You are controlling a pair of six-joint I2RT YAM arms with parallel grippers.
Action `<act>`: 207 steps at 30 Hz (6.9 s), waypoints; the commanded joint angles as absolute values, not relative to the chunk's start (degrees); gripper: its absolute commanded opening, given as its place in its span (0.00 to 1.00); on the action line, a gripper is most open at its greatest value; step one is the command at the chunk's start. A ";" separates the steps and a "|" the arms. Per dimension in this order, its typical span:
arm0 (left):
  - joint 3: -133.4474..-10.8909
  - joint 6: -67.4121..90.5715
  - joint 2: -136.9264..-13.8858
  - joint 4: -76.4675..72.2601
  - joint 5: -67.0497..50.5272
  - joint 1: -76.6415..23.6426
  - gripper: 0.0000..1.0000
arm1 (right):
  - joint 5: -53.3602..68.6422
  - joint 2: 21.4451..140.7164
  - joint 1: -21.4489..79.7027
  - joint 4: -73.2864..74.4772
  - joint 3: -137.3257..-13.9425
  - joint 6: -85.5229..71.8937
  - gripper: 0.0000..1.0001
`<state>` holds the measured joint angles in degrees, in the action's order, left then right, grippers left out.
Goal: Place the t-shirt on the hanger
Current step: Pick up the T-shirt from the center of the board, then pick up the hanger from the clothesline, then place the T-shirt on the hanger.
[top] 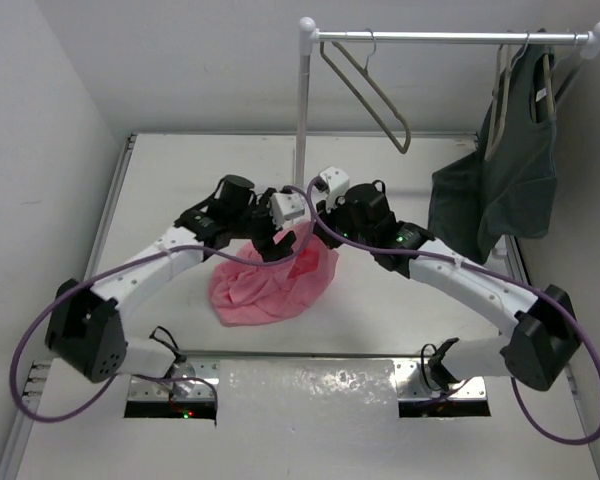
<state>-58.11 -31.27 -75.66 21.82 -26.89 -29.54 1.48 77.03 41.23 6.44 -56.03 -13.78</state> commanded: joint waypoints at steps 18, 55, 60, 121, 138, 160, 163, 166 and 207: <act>-67.58 -19.95 -93.68 14.76 -23.12 -36.12 0.39 | -0.36 73.22 41.13 7.65 -54.05 -17.58 0.00; -60.47 -19.60 -88.86 19.25 -16.26 -26.46 0.00 | -7.48 94.30 22.96 37.27 -127.79 4.22 0.91; -58.80 -19.42 -87.98 18.11 -15.91 -26.54 0.00 | -1.06 98.61 20.39 35.86 -127.97 4.13 0.91; -67.58 -21.18 -94.04 19.68 -13.80 -26.54 0.00 | 6.93 63.29 19.42 32.41 -75.95 0.45 0.00; -72.69 -20.91 -96.42 23.64 -10.54 -26.54 0.00 | 16.38 51.68 34.01 22.43 -43.42 -13.62 0.00; -74.09 -28.65 -93.34 30.23 -18.19 -26.63 0.00 | 1.50 66.53 41.57 15.91 -52.21 -0.88 0.00; -76.01 -29.09 -92.55 31.99 -18.89 -26.63 0.00 | 1.93 67.41 42.89 14.33 -50.63 -0.35 0.00; -77.78 -30.32 -91.58 34.97 -19.77 -26.63 0.00 | 0.54 67.50 44.12 13.01 -50.01 -0.44 0.00; -88.16 -63.37 -82.18 71.73 -32.42 -35.77 0.00 | 9.23 69.16 49.83 2.91 -45.27 2.02 0.00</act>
<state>-89.34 -62.74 -85.56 72.16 -26.76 -33.30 7.62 67.07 49.32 9.47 -44.64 2.85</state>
